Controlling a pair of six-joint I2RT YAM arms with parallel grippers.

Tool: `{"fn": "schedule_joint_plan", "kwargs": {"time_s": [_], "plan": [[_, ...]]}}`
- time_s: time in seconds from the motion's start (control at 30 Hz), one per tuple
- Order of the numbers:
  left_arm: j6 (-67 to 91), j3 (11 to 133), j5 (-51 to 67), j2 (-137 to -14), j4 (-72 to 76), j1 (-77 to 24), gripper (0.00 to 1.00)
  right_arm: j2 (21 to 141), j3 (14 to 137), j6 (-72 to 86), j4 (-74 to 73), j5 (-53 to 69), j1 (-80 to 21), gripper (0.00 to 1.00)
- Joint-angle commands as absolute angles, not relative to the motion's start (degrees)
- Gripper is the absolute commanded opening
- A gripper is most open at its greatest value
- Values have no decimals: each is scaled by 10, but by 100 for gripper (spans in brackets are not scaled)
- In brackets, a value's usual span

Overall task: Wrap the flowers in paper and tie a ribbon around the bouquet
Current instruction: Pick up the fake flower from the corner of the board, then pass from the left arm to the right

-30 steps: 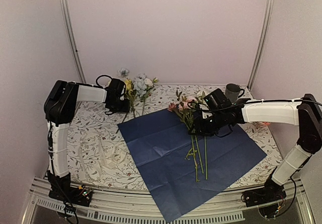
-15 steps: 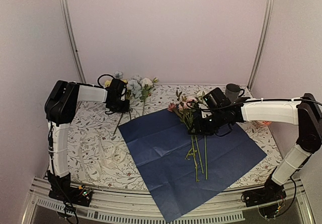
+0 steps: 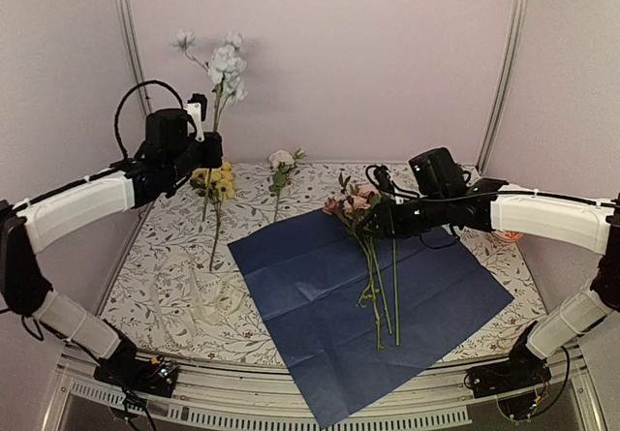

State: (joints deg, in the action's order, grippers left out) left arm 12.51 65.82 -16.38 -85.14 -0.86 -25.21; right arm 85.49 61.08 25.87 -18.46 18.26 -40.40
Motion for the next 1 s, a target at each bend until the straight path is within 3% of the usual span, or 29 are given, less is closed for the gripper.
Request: {"fn": "schedule_joint_plan", "kwargs": {"time_s": [0.0, 0.13, 0.3, 0.47, 0.8, 0.83, 0.9, 0.97], "plan": [[95, 570, -73, -727, 172, -348, 0, 770, 584, 254, 15, 277, -412, 39], [133, 482, 28, -658, 314, -429, 0, 747, 578, 270, 167, 317, -438, 41], [140, 448, 61, -650, 436, -531, 0, 794, 643, 277, 249, 356, -471, 50], [157, 451, 82, -687, 481, -580, 0, 845, 689, 289, 290, 374, -492, 63], [197, 471, 110, -749, 488, -599, 0, 862, 689, 274, 333, 430, -513, 64], [199, 473, 113, -753, 490, -600, 0, 864, 689, 273, 333, 433, -513, 63], [201, 480, 116, -762, 489, -602, 0, 864, 689, 276, 332, 426, -514, 51], [204, 482, 119, -769, 485, -603, 0, 862, 689, 277, 330, 418, -513, 18]]}}
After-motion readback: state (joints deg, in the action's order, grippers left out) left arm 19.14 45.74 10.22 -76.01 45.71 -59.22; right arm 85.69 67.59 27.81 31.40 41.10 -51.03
